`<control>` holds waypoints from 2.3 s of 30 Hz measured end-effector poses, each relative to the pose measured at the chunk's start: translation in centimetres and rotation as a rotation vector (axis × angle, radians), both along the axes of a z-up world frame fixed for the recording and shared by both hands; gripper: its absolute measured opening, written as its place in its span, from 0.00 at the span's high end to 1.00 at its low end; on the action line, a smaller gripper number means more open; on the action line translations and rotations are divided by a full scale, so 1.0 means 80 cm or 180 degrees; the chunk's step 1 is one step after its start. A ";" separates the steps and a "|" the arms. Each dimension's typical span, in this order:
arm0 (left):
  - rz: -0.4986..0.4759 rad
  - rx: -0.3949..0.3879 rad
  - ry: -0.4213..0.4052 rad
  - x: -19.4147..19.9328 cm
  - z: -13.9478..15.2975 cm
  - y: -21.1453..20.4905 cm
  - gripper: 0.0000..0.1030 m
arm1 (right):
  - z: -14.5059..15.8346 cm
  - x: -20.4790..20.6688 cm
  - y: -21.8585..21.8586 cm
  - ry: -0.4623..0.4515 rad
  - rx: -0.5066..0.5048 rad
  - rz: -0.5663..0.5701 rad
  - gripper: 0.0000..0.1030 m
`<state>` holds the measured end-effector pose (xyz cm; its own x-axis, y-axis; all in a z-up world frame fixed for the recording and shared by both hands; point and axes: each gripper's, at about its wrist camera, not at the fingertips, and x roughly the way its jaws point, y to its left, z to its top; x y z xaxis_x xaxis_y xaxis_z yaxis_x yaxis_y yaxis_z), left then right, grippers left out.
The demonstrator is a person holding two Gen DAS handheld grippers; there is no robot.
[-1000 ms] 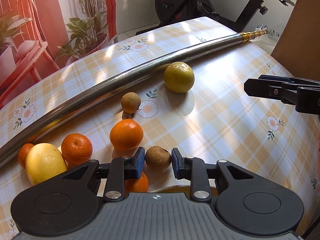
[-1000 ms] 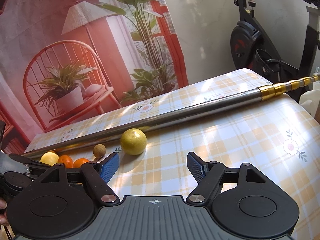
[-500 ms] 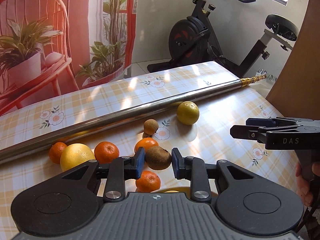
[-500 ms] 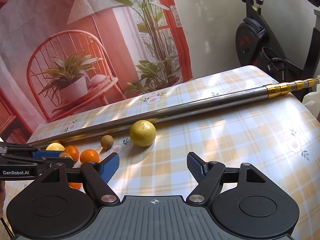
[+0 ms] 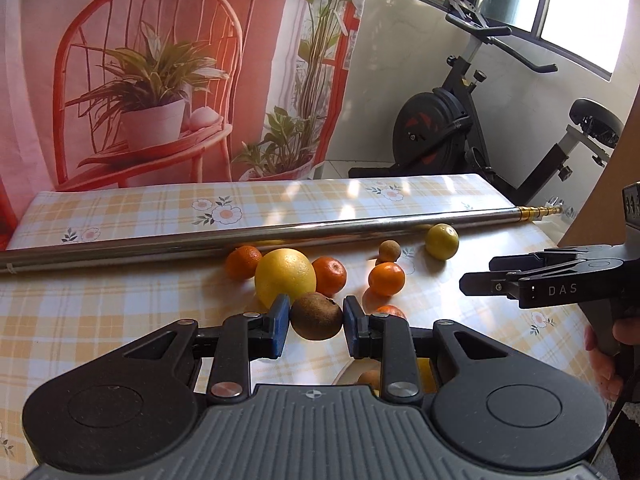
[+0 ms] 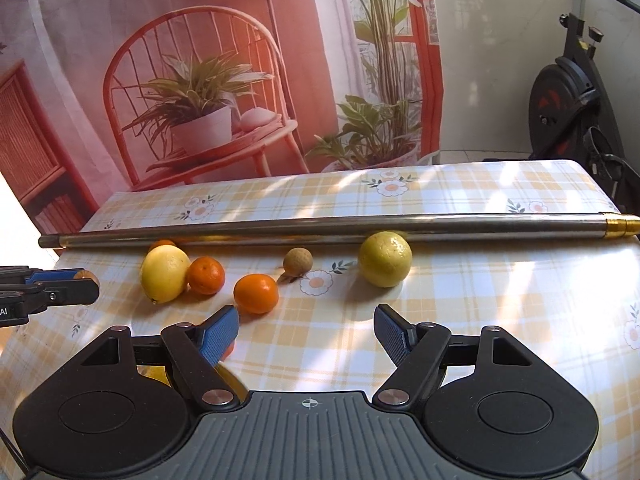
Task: Organize fruits
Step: 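Grasp a small brown kiwi with the left tool while the right tool approaches a tangerine, then grasp a tangerine with the right tool while the left tool holds the kiwi, then carry the kiwi and tangerine over the white plate with both tools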
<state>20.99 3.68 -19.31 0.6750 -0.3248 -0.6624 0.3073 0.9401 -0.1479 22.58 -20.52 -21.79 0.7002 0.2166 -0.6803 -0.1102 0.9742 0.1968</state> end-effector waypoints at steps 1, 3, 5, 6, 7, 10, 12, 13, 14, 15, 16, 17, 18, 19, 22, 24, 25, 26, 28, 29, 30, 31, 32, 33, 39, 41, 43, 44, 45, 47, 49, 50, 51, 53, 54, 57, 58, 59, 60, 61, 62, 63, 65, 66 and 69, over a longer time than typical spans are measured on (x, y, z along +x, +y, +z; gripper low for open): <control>0.0014 -0.0020 -0.0008 -0.003 0.001 0.005 0.71 | 0.000 0.003 0.009 0.0022 -0.0020 0.0063 0.31; 0.0056 -0.0064 -0.0038 -0.008 0.002 0.014 0.71 | -0.002 0.010 0.026 0.0073 -0.0046 0.0178 0.31; 0.0096 -0.0095 -0.0070 -0.013 0.001 0.020 0.71 | -0.005 0.017 0.039 0.0141 -0.0058 0.0261 0.32; 0.0116 -0.0120 -0.0082 -0.015 0.000 0.023 0.71 | -0.006 0.022 0.045 0.0183 -0.0058 0.0291 0.33; 0.0118 -0.0142 -0.0087 -0.017 -0.001 0.024 0.71 | -0.008 0.028 0.052 0.0231 -0.0055 0.0309 0.34; 0.0124 -0.0183 -0.0091 -0.023 -0.004 0.028 0.71 | -0.014 0.047 0.065 0.0390 0.0036 0.0317 0.37; 0.0130 -0.0218 -0.0100 -0.027 -0.005 0.030 0.71 | -0.019 0.058 0.073 0.0509 0.0135 0.0313 0.39; 0.0137 -0.0235 -0.0109 -0.030 -0.005 0.031 0.71 | -0.021 0.063 0.077 0.0556 0.0160 0.0322 0.39; 0.0139 -0.0246 -0.0124 -0.032 -0.005 0.031 0.71 | -0.022 0.066 0.080 0.0594 0.0163 0.0326 0.40; 0.0138 -0.0247 -0.0142 -0.033 -0.005 0.031 0.71 | -0.025 0.069 0.084 0.0636 0.0150 0.0325 0.41; 0.0135 -0.0240 -0.0170 -0.036 -0.004 0.031 0.71 | -0.027 0.071 0.087 0.0677 0.0139 0.0320 0.42; 0.0128 -0.0221 -0.0207 -0.039 -0.004 0.029 0.71 | -0.030 0.073 0.090 0.0718 0.0137 0.0310 0.44; 0.0118 -0.0202 -0.0240 -0.042 -0.003 0.028 0.71 | -0.032 0.075 0.091 0.0756 0.0142 0.0300 0.45; 0.0104 -0.0184 -0.0270 -0.045 -0.002 0.027 0.71 | -0.035 0.076 0.092 0.0795 0.0151 0.0288 0.46; 0.0057 -0.0167 -0.0299 -0.052 -0.002 0.023 0.71 | -0.041 0.078 0.095 0.0849 0.0141 0.0265 0.49; 0.0038 -0.0146 -0.0313 -0.055 -0.002 0.020 0.71 | -0.043 0.079 0.096 0.0870 0.0149 0.0282 0.53; 0.0035 -0.0139 -0.0316 -0.056 -0.002 0.019 0.71 | -0.045 0.079 0.097 0.0890 0.0152 0.0290 0.54; 0.0033 -0.0146 -0.0318 -0.058 -0.003 0.019 0.71 | -0.046 0.080 0.097 0.0907 0.0148 0.0291 0.56; 0.0037 -0.0176 -0.0308 -0.060 -0.003 0.019 0.71 | -0.049 0.082 0.097 0.0940 0.0153 0.0276 0.58; 0.0038 -0.0186 -0.0306 -0.061 -0.003 0.018 0.71 | -0.050 0.082 0.095 0.0955 0.0166 0.0265 0.59; 0.0036 -0.0190 -0.0305 -0.061 -0.004 0.019 0.71 | -0.052 0.083 0.094 0.0970 0.0181 0.0254 0.60; 0.0032 -0.0190 -0.0307 -0.061 -0.004 0.019 0.71 | -0.054 0.084 0.092 0.0991 0.0203 0.0242 0.61; 0.0030 -0.0191 -0.0307 -0.062 -0.004 0.018 0.71 | -0.055 0.084 0.091 0.1011 0.0226 0.0231 0.63; 0.0034 -0.0197 -0.0306 -0.062 -0.004 0.018 0.71 | -0.056 0.084 0.089 0.1022 0.0256 0.0225 0.65; 0.0056 -0.0271 -0.0299 -0.070 -0.005 0.016 0.71 | -0.056 0.083 0.085 0.0992 0.0350 0.0207 0.69; 0.0049 -0.0265 -0.0298 -0.073 -0.007 0.015 0.71 | -0.053 0.079 0.084 0.0952 0.0328 0.0193 0.69; 0.0041 -0.0249 -0.0299 -0.076 -0.007 0.014 0.71 | -0.048 0.073 0.081 0.0883 0.0342 0.0169 0.70; 0.0041 -0.0245 -0.0301 -0.077 -0.007 0.013 0.71 | -0.046 0.071 0.079 0.0854 0.0353 0.0154 0.69; 0.0044 -0.0249 -0.0301 -0.079 -0.007 0.014 0.71 | -0.042 0.066 0.076 0.0804 0.0359 0.0128 0.70; 0.0061 -0.0282 -0.0300 -0.081 -0.006 0.015 0.71 | -0.033 0.056 0.071 0.0707 0.0376 0.0078 0.70; 0.0083 -0.0293 -0.0312 -0.082 -0.004 0.017 0.71 | -0.025 0.045 0.066 0.0608 0.0394 0.0052 0.70; 0.0098 -0.0300 -0.0321 -0.083 -0.002 0.018 0.71 | -0.021 0.040 0.064 0.0562 0.0396 0.0039 0.70; 0.0112 -0.0309 -0.0327 -0.084 0.000 0.019 0.71 | -0.017 0.035 0.062 0.0516 0.0398 0.0024 0.70; 0.0135 -0.0329 -0.0341 -0.087 0.003 0.020 0.71 | -0.009 0.022 0.058 0.0415 0.0405 -0.0007 0.70; 0.0142 -0.0333 -0.0347 -0.089 0.005 0.021 0.71 | -0.004 0.014 0.055 0.0345 0.0407 -0.0033 0.70; 0.0153 -0.0337 -0.0340 -0.094 0.008 0.020 0.71 | 0.007 -0.009 0.049 0.0204 0.0426 -0.0085 0.70; 0.0156 -0.0341 -0.0331 -0.096 0.009 0.020 0.71 | 0.009 -0.016 0.046 0.0176 0.0446 -0.0111 0.70; 0.0160 -0.0347 -0.0322 -0.097 0.010 0.020 0.71 | 0.011 -0.022 0.044 0.0157 0.0479 -0.0132 0.69; 0.0165 -0.0363 -0.0306 -0.100 0.012 0.020 0.71 | 0.014 -0.032 0.039 0.0132 0.0548 -0.0165 0.69; 0.0169 -0.0376 -0.0294 -0.103 0.013 0.020 0.71 | 0.016 -0.039 0.035 0.0113 0.0600 -0.0194 0.69; 0.0169 -0.0385 -0.0282 -0.105 0.014 0.020 0.71 | 0.017 -0.045 0.032 0.0101 0.0635 -0.0219 0.69; 0.0169 -0.0384 -0.0274 -0.108 0.015 0.020 0.71 | 0.016 -0.052 0.030 0.0091 0.0669 -0.0247 0.69; 0.0165 -0.0358 -0.0272 -0.113 0.016 0.018 0.71 | 0.015 -0.064 0.028 0.0094 0.0697 -0.0270 0.69; 0.0159 -0.0348 -0.0271 -0.115 0.017 0.017 0.71 | 0.013 -0.069 0.028 0.0111 0.0694 -0.0275 0.69; 0.0113 -0.0315 -0.0263 -0.122 0.016 0.012 0.71 | 0.007 -0.083 0.032 0.0145 0.0699 -0.0260 0.69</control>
<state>11.24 4.63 -18.05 0.7382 -0.3609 -0.5699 0.2890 0.9326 -0.2161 15.93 -17.95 -21.22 0.6911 0.3067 -0.6544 -0.0189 0.9129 0.4078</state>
